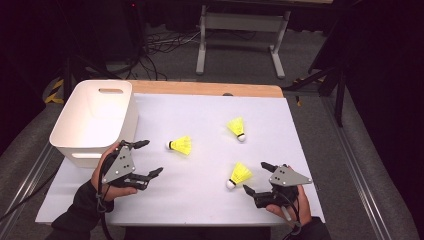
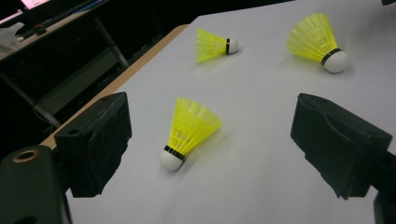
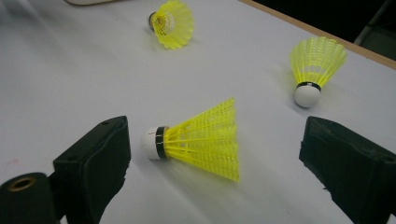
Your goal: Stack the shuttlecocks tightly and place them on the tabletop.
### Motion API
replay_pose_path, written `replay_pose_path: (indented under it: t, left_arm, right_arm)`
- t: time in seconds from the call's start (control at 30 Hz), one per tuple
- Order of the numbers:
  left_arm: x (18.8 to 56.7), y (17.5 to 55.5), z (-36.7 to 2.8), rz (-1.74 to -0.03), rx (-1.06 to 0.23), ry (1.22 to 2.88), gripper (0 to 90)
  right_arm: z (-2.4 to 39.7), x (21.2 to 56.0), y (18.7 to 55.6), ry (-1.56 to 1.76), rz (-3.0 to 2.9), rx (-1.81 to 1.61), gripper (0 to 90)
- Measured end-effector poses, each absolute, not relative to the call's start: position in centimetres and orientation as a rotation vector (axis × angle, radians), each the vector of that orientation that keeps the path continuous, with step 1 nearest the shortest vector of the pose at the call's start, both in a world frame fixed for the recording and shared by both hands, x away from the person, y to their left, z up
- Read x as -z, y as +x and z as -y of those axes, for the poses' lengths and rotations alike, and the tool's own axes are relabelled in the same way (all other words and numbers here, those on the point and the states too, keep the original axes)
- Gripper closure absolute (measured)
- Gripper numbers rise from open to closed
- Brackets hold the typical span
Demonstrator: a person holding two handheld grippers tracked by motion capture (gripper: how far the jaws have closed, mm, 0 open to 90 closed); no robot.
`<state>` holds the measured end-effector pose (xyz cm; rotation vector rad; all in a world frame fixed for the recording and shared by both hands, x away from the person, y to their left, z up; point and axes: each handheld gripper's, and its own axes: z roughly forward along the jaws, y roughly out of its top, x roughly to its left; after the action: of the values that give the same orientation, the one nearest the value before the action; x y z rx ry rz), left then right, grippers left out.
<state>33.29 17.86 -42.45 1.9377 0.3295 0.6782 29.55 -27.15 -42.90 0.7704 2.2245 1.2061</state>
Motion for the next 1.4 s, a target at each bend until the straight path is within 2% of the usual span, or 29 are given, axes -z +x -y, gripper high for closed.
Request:
replay_pose_path:
  t: [0.57, 0.87, 1.1, 1.4]
  left_arm:
    - [45.9, 31.2, -20.5, -0.413, -0.599, 1.955, 10.7]
    - [47.5, 30.3, -22.4, -0.516, -0.509, 1.952, 7.3]
    - [47.4, 29.9, -23.8, -0.557, -0.552, 1.957, 4.2]
    - [47.4, 29.7, -25.4, -0.610, -0.566, 1.927, 4.4]
  right_arm:
    - [26.7, 43.0, 29.5, 0.731, -2.189, -1.178, 9.2]
    - [26.8, 43.3, 29.7, 0.736, -2.197, -1.188, 10.6]
    - [27.1, 43.3, 30.1, 0.777, -2.191, -1.197, 10.0]
    - [27.4, 42.9, 30.7, 0.774, -2.229, -1.235, 10.6]
